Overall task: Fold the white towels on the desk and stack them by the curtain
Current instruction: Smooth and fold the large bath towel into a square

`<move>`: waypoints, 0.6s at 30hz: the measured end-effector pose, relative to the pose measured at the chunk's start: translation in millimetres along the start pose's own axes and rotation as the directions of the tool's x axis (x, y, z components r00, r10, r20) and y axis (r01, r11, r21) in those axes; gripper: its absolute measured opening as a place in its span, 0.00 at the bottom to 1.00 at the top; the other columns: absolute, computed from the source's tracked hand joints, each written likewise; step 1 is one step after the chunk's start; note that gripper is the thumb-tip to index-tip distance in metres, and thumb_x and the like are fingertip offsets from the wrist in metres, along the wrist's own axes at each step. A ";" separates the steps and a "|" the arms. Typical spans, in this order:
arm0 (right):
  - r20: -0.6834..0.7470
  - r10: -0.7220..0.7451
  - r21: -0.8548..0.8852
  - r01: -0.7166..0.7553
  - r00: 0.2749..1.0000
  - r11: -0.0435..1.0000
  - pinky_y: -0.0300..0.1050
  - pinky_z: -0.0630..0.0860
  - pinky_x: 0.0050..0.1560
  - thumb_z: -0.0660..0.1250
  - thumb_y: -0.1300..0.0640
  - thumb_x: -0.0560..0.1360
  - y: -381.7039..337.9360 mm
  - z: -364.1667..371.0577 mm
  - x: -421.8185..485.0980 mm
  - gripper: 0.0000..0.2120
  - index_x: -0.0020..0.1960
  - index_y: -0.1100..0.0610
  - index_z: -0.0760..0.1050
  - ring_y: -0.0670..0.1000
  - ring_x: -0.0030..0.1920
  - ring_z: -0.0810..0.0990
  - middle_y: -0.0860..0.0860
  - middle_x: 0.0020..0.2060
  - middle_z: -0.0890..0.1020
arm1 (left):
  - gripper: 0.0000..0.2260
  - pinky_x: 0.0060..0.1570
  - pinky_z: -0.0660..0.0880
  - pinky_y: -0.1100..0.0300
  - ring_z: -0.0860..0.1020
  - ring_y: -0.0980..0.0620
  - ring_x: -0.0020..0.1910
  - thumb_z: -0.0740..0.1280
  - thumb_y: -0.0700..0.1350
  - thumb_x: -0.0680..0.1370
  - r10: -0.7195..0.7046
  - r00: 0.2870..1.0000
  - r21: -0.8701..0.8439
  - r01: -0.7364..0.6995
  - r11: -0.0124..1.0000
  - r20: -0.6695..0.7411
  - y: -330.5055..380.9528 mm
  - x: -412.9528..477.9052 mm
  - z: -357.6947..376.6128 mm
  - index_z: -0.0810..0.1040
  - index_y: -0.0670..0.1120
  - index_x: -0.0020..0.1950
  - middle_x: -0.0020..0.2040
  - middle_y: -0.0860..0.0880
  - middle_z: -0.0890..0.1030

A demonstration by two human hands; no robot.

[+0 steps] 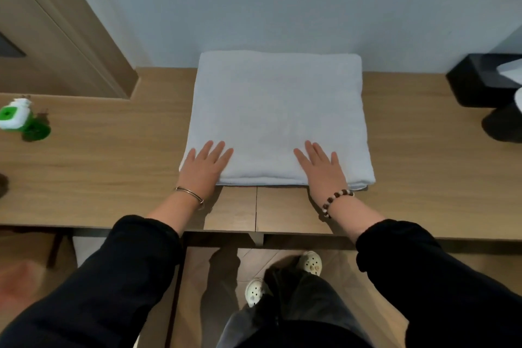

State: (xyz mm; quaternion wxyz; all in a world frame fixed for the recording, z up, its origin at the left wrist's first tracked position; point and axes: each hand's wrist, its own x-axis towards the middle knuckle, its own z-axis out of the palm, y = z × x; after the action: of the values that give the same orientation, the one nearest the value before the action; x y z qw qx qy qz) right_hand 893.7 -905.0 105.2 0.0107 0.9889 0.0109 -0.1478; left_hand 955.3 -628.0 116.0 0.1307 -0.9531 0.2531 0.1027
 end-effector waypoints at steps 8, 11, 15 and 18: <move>-0.303 0.258 0.459 -0.097 0.917 0.883 0.54 0.51 0.74 0.58 0.50 0.80 39.6 -16.0 -24.8 0.21 0.71 0.55 0.67 0.56 0.75 0.56 0.55 0.75 0.61 | 0.36 0.73 0.46 0.43 0.43 0.47 0.77 0.61 0.51 0.78 -0.040 0.999 -0.042 0.041 0.998 0.005 14.1 -1.1 -3.9 0.40 0.51 0.78 0.79 0.47 0.43; -0.174 0.694 0.695 -0.412 0.698 0.589 0.52 0.72 0.55 0.61 0.48 0.77 58.2 -22.5 -33.4 0.17 0.59 0.57 0.74 0.58 0.58 0.72 0.56 0.57 0.75 | 0.34 0.73 0.47 0.46 0.44 0.48 0.77 0.60 0.48 0.79 -0.015 1.000 -0.156 0.015 0.988 0.002 8.9 -1.0 -6.1 0.43 0.52 0.78 0.79 0.49 0.44; 0.268 0.672 0.802 -0.546 0.691 0.242 0.44 0.61 0.29 0.62 0.47 0.74 79.2 -36.2 -22.3 0.20 0.30 0.60 0.65 0.54 0.33 0.66 0.55 0.27 0.67 | 0.33 0.74 0.48 0.45 0.44 0.50 0.77 0.61 0.43 0.79 0.004 1.000 -0.292 0.003 0.957 0.024 2.6 1.3 -9.0 0.46 0.53 0.78 0.79 0.51 0.45; 0.317 0.646 0.821 -0.542 0.694 0.179 0.50 0.74 0.40 0.65 0.49 0.75 89.5 -40.9 -15.9 0.21 0.47 0.70 0.78 0.61 0.45 0.79 0.62 0.46 0.81 | 0.32 0.73 0.52 0.44 0.47 0.50 0.77 0.60 0.40 0.79 0.032 0.999 -0.345 -0.022 0.938 0.024 -3.4 5.2 -14.1 0.48 0.54 0.78 0.79 0.51 0.49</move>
State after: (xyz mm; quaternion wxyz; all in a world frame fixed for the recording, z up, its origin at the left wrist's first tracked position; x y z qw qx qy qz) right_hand 892.6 -993.7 150.5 -0.4394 0.7748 -0.4499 -0.0643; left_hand 963.3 -631.8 128.6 -0.0357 -0.9561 0.2423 0.1611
